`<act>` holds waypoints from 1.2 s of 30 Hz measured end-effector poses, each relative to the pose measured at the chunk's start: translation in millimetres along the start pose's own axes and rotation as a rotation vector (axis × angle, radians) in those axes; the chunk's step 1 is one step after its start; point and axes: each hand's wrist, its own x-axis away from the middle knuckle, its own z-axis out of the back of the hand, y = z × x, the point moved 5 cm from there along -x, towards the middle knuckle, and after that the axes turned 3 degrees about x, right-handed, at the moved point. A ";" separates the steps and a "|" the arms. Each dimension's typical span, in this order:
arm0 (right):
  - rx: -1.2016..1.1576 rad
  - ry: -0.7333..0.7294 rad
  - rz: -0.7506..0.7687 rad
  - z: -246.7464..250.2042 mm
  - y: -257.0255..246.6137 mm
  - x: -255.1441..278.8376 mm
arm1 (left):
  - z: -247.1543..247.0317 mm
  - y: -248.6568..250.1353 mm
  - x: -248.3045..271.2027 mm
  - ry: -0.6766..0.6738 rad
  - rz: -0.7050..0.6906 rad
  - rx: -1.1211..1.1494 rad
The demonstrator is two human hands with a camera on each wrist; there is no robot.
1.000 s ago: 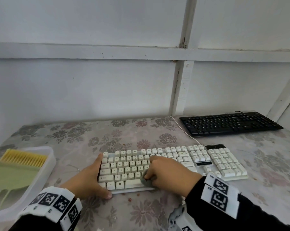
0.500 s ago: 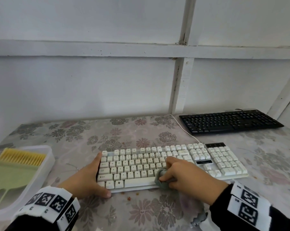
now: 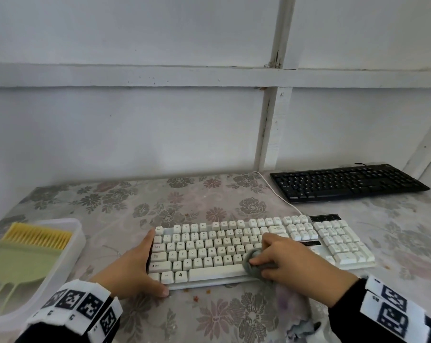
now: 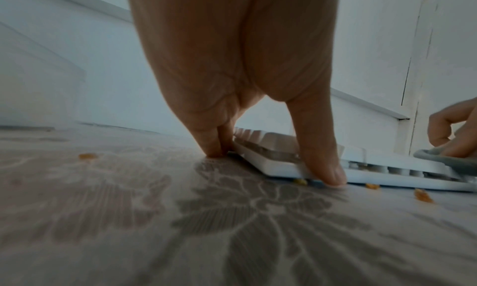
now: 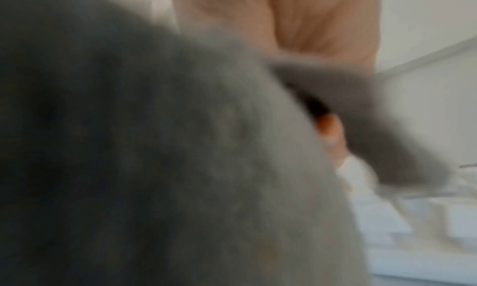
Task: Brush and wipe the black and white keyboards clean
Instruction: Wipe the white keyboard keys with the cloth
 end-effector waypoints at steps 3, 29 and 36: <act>0.038 -0.011 -0.057 1.7 14.9 7.7 | 0.0 -0.4 -0.6 -0.005 0.000 -0.007; 0.051 0.047 -0.227 19.7 54.4 39.9 | -0.7 -5.9 -6.6 0.012 -0.024 0.020; 0.110 -0.053 -0.239 8.3 69.2 44.4 | -0.5 -5.9 -6.8 0.011 -0.029 0.019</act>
